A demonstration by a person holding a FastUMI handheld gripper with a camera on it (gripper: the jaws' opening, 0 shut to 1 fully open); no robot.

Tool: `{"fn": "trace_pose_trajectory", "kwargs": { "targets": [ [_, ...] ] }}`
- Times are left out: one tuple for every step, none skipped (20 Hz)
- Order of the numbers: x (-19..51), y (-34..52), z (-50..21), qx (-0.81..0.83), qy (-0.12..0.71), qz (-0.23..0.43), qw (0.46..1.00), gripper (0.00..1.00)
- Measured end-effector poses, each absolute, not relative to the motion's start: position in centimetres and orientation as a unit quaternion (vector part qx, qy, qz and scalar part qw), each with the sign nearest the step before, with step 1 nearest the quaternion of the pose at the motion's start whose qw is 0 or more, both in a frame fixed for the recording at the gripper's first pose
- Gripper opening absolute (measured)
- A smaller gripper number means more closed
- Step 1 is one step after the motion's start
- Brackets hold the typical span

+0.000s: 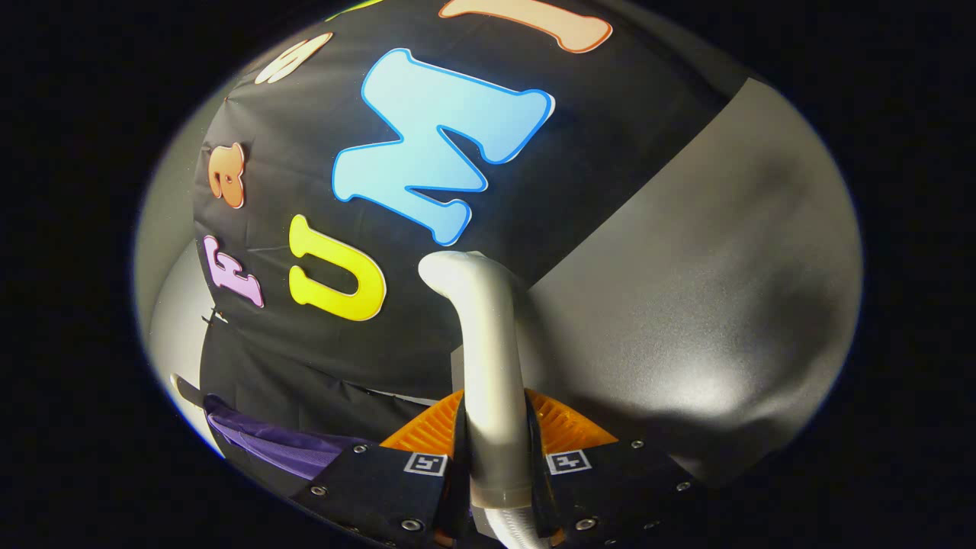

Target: Iron the clothes twice with a garment steamer, once on the left side and once on the right side.

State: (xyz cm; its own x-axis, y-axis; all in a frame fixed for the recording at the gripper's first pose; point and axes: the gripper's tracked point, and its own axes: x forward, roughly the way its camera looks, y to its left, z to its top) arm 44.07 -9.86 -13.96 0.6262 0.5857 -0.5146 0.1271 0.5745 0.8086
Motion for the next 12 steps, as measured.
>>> {"fn": "trace_pose_trajectory", "kwargs": {
  "targets": [
    [43.0,-10.1,-13.1,0.431,0.403,0.145,0.794,0.33],
    [42.0,-10.6,-12.4,0.425,0.394,0.141,0.803,0.33],
    [41.3,-10.7,-11.8,0.42,0.386,0.139,0.809,0.32],
    [40.4,-10.7,-11.2,0.42,0.38,0.137,0.813,0.32],
    [39.6,-10.6,-10.5,0.423,0.374,0.136,0.814,0.32],
    [38.5,-10.6,-9.8,0.426,0.366,0.134,0.816,0.33],
    [37.5,-10.7,-9.2,0.427,0.359,0.129,0.82,0.33],
    [36.3,-10.8,-8.6,0.424,0.349,0.123,0.827,0.32],
    [35.1,-10.8,-8.0,0.419,0.34,0.118,0.833,0.32],
    [34.0,-10.6,-7.3,0.416,0.331,0.112,0.839,0.32],
    [32.9,-10.4,-6.6,0.415,0.322,0.105,0.845,0.32],
    [31.7,-10.2,-6.1,0.413,0.313,0.099,0.85,0.32]
  ]
}}
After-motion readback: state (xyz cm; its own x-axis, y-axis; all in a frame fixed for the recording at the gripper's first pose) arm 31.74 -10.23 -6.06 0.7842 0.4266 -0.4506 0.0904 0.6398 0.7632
